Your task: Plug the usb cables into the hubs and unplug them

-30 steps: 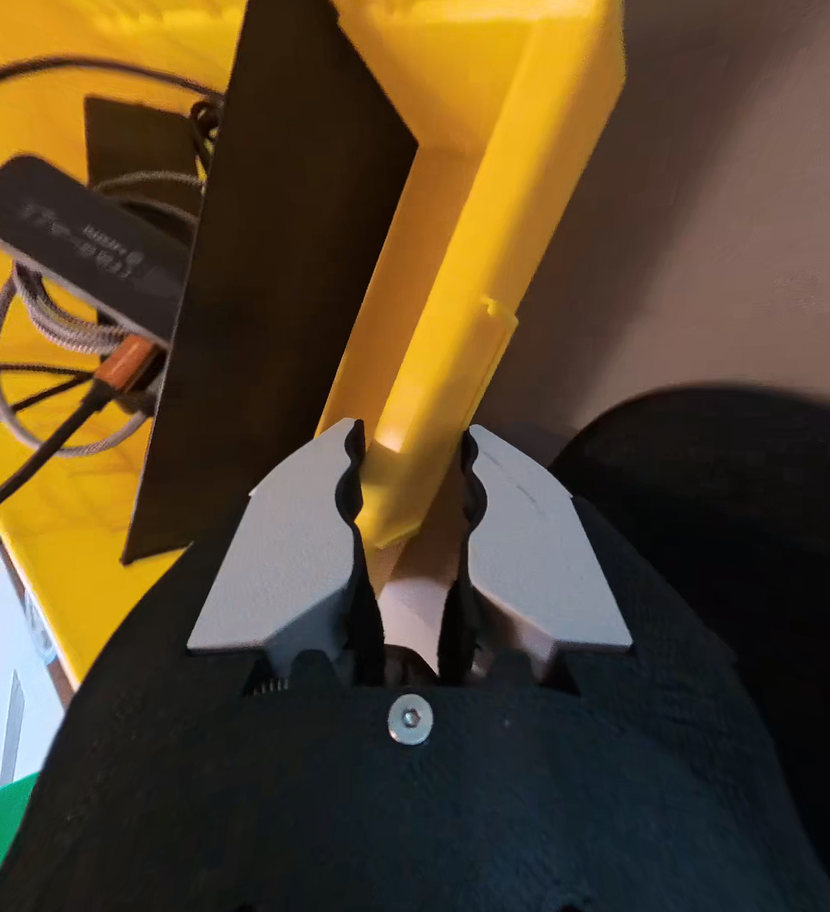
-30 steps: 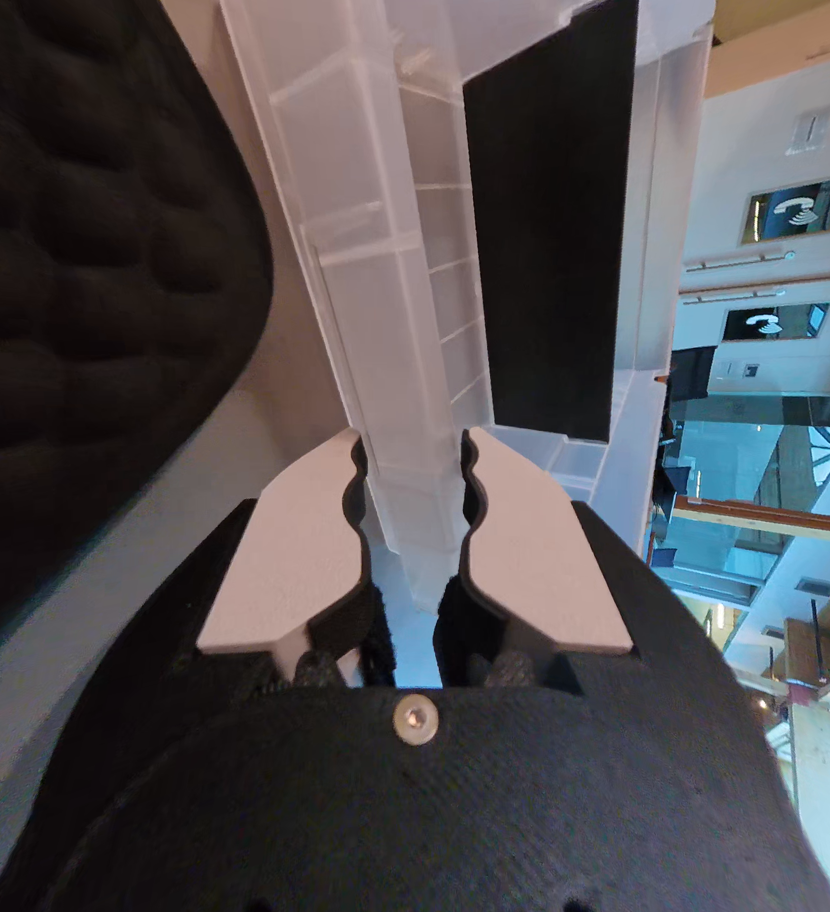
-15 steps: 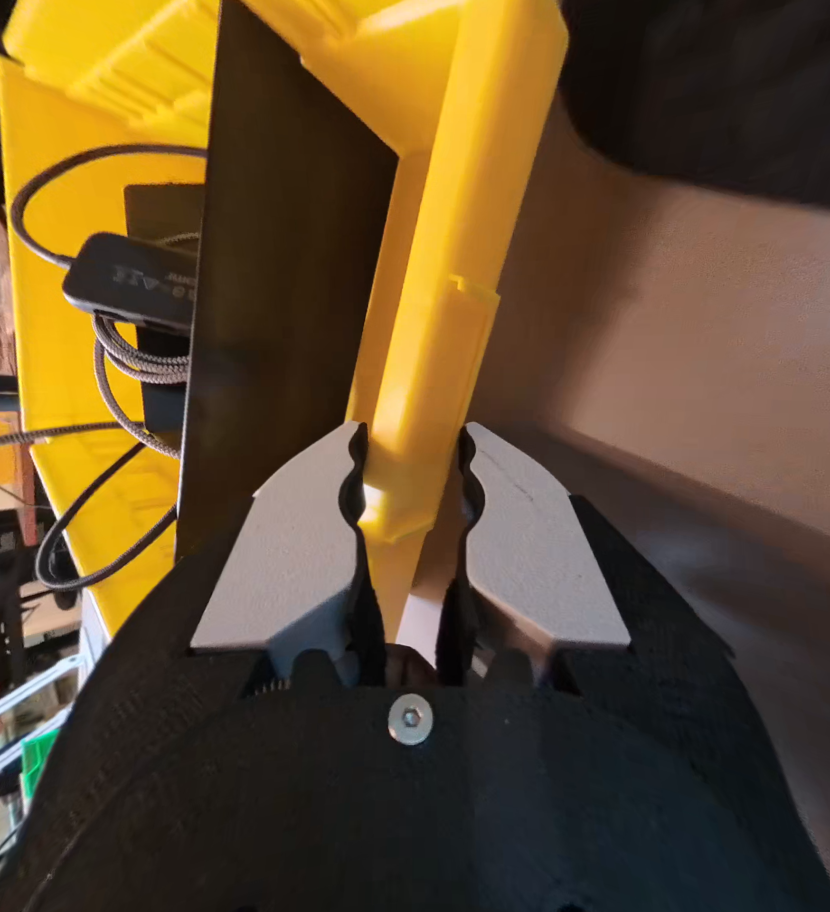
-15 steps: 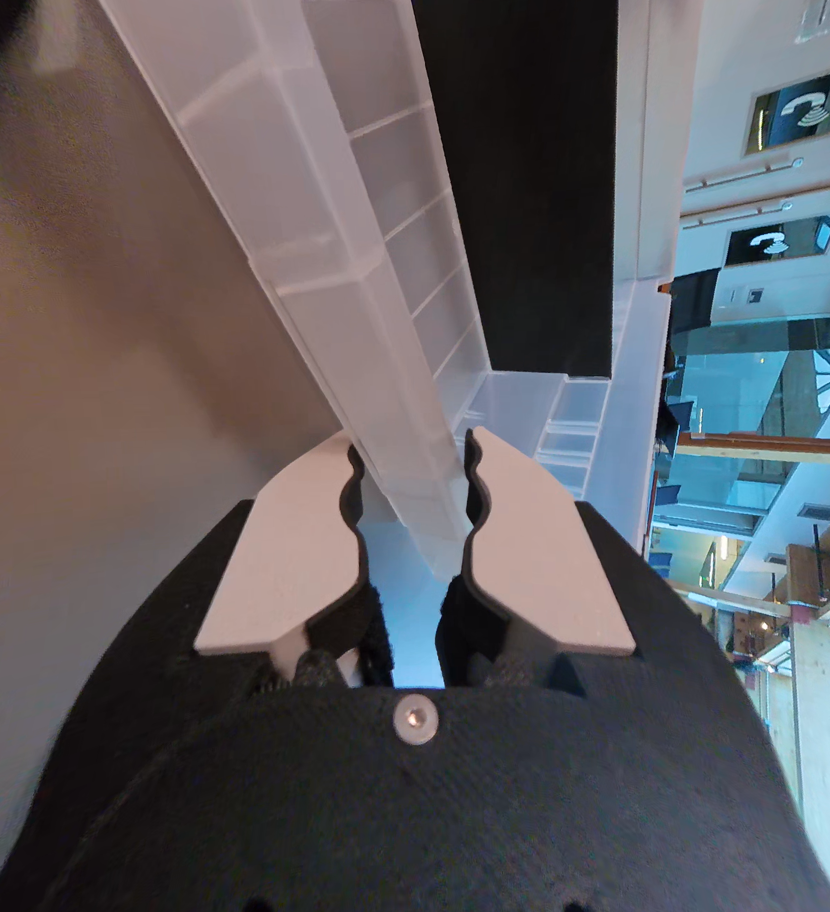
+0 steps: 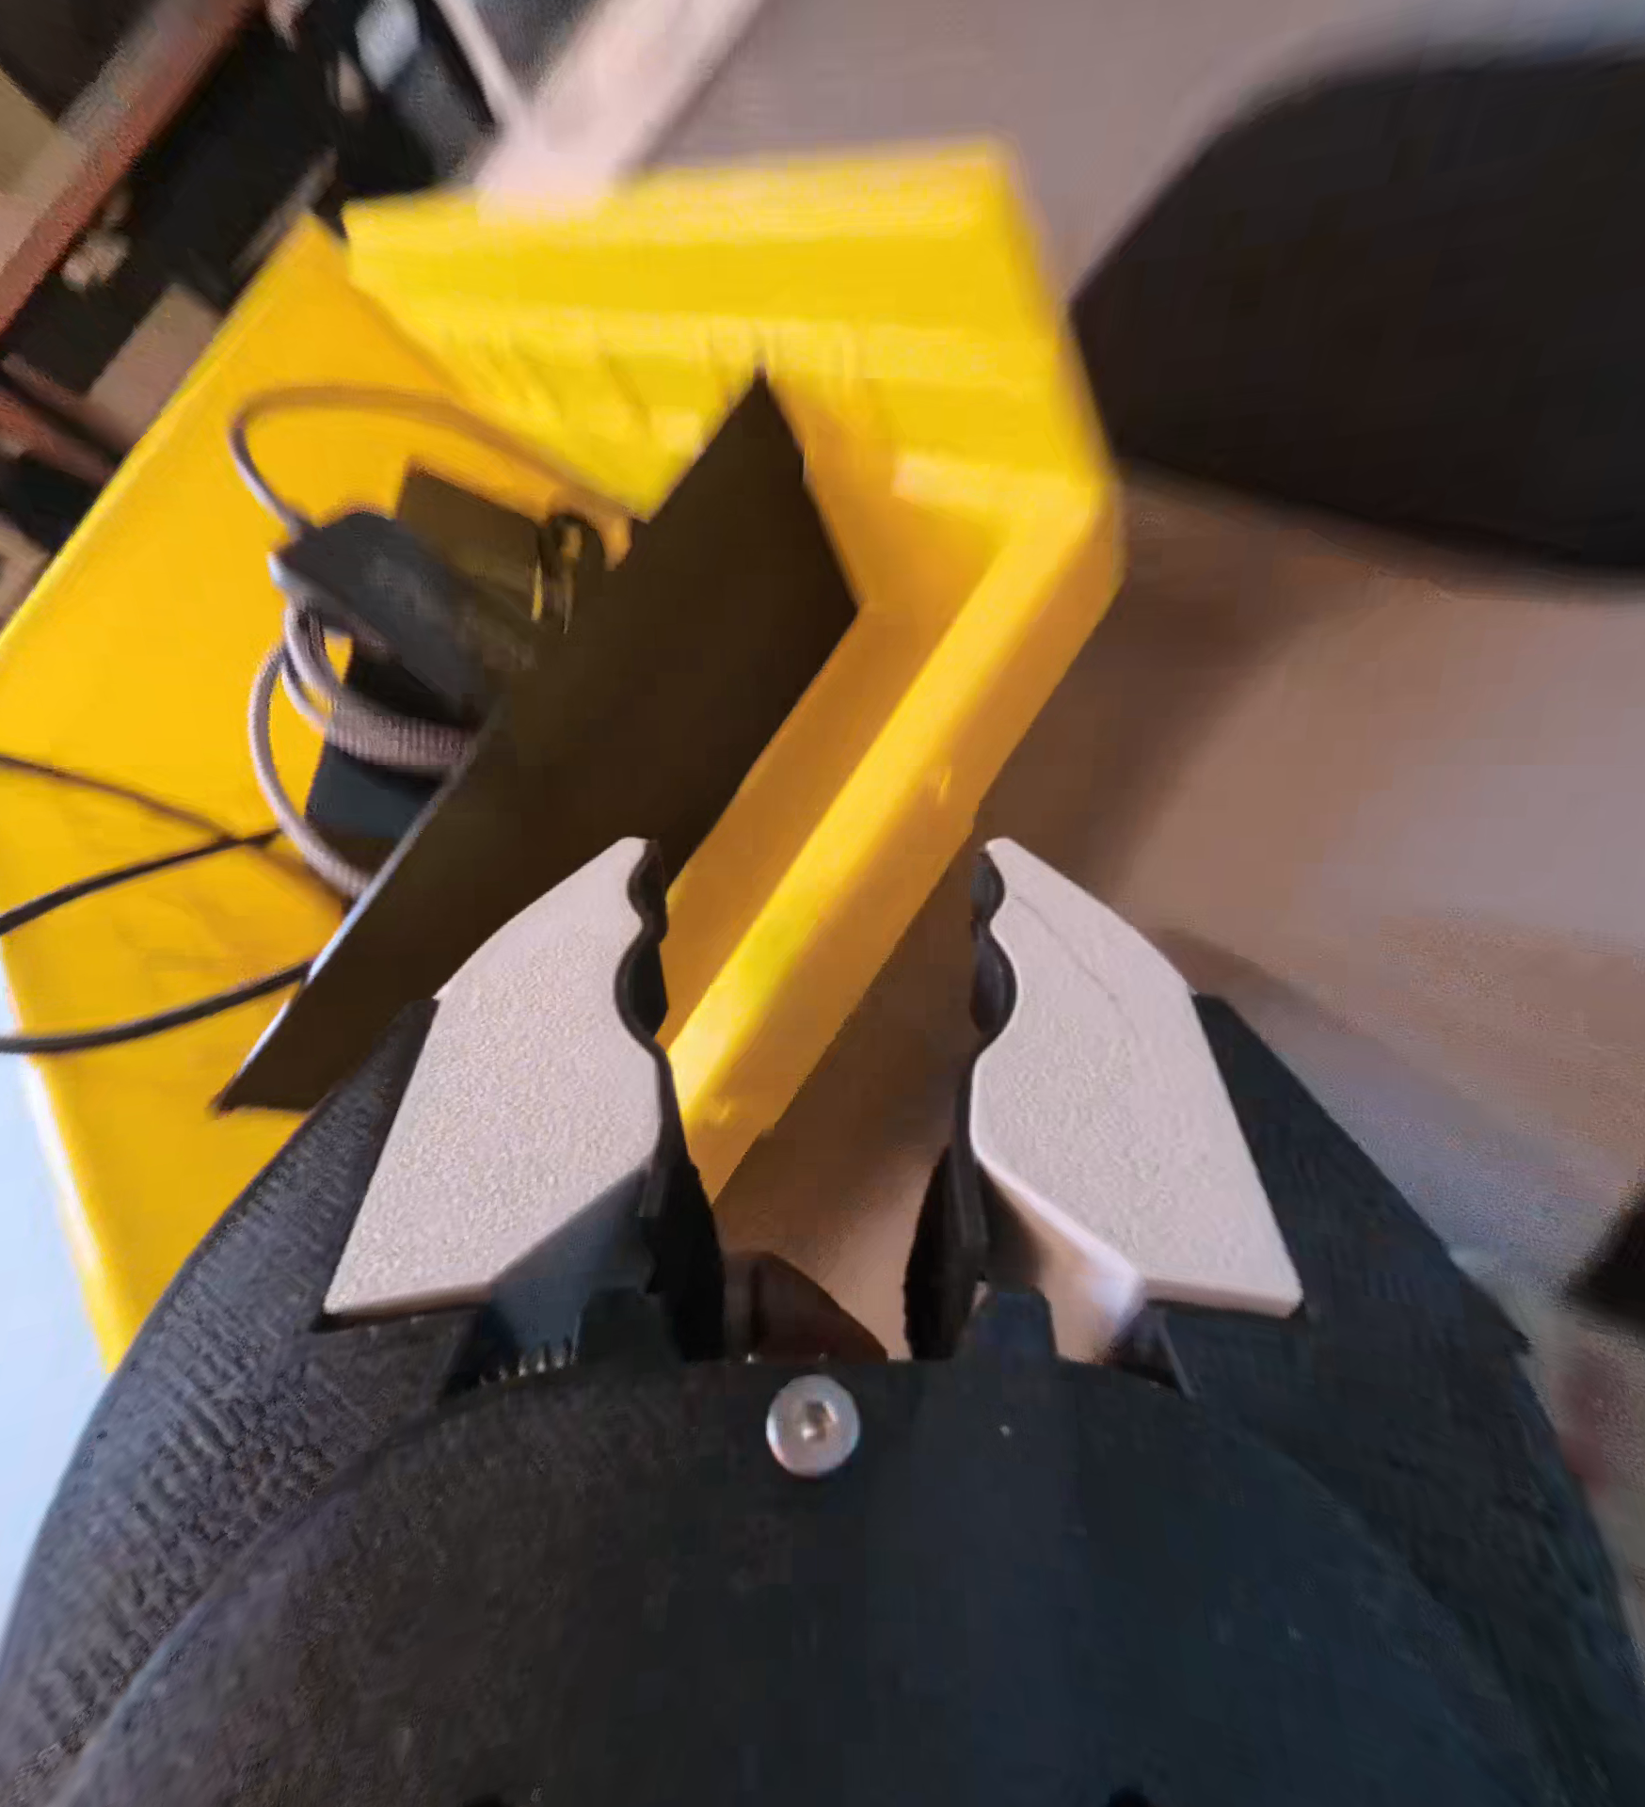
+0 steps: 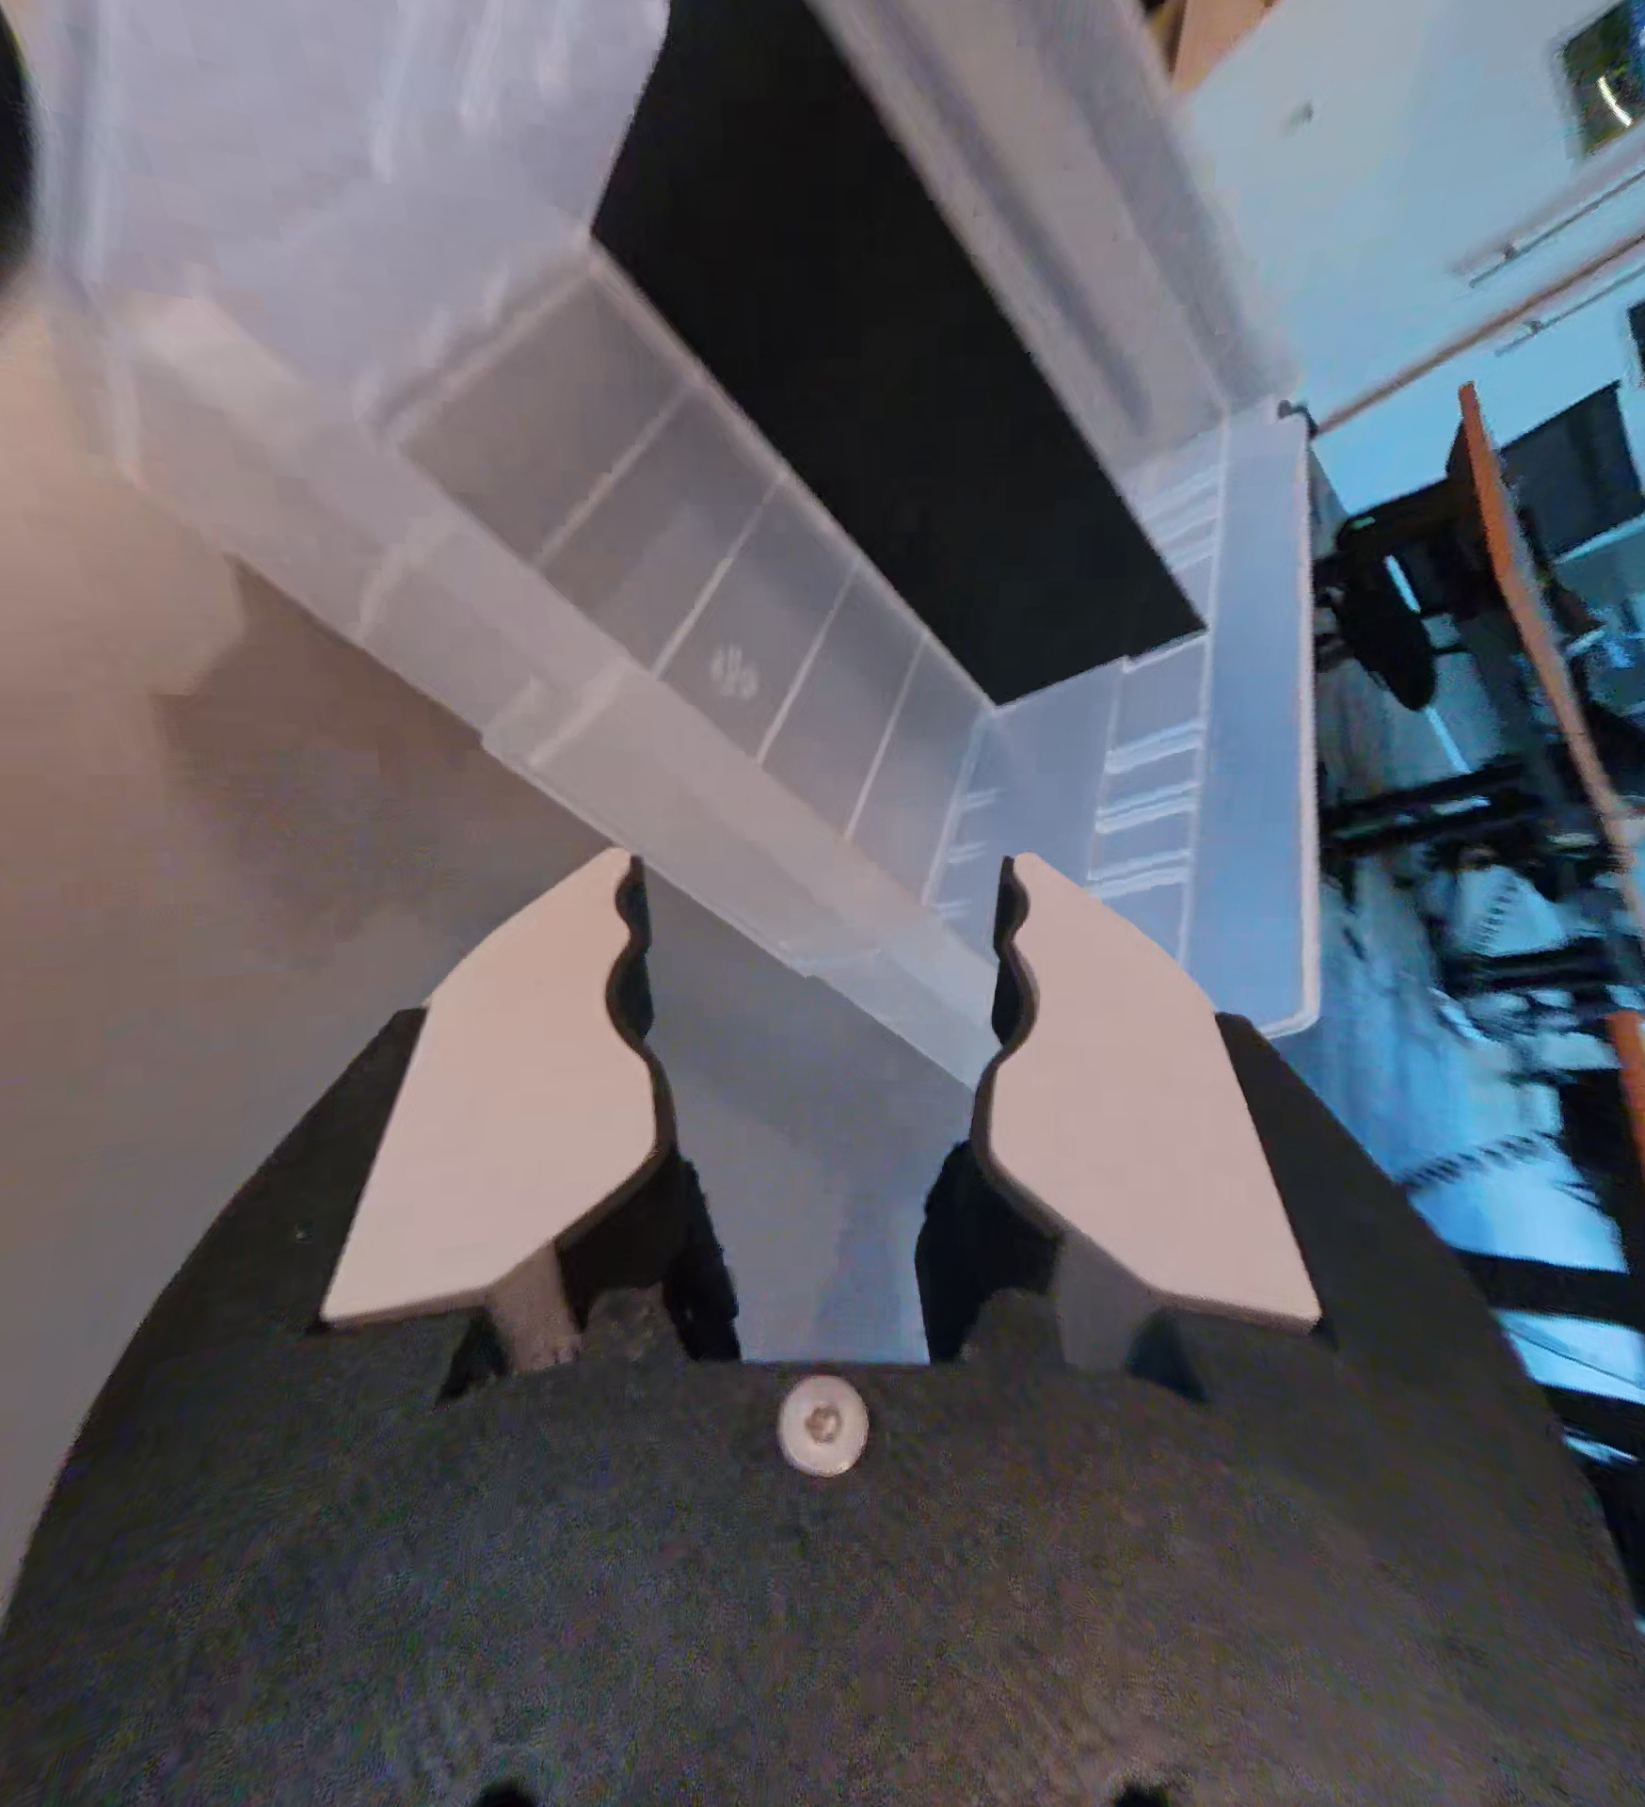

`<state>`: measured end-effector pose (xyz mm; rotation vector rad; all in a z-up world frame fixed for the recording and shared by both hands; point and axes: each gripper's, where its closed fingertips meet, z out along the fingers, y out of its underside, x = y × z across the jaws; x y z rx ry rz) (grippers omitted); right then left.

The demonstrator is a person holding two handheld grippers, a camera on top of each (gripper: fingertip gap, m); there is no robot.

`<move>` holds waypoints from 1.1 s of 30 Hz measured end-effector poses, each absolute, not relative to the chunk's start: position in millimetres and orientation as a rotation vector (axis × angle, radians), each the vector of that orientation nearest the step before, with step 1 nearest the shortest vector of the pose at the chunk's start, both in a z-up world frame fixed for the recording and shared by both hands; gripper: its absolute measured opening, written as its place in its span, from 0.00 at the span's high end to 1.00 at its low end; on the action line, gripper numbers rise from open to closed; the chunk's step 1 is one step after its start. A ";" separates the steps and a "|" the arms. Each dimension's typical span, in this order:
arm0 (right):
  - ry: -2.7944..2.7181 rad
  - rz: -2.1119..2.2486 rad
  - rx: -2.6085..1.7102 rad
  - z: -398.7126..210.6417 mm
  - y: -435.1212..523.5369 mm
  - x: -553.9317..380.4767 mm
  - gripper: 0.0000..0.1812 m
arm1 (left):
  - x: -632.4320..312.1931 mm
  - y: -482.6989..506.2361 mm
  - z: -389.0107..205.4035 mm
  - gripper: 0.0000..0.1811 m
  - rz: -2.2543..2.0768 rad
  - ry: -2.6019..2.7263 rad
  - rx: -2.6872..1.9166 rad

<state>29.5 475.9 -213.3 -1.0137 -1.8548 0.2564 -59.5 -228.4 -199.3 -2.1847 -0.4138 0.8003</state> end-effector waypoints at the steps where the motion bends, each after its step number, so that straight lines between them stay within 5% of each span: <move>1: -1.823 0.344 -1.030 -204.5 471.5 30.4 0.62 | -51.7 -214.7 -179.4 0.66 0.695 -0.407 -2.049; 7: -1.535 0.782 -0.967 -131.2 441.7 27.0 0.66 | -77.6 -203.1 -91.2 0.66 0.715 -0.646 -1.601; 23: -1.587 0.794 -0.871 -121.0 412.4 18.6 0.67 | -214.8 -224.7 -165.5 0.67 0.674 -0.936 -2.282; 30: -1.607 0.774 -0.869 -124.7 410.7 15.9 0.67 | -209.0 -200.3 -163.4 0.83 0.731 -0.704 -2.333; 33: -1.605 0.781 -0.864 -124.3 408.9 14.5 0.67 | -201.7 -192.4 -158.0 0.81 0.686 -0.727 -2.282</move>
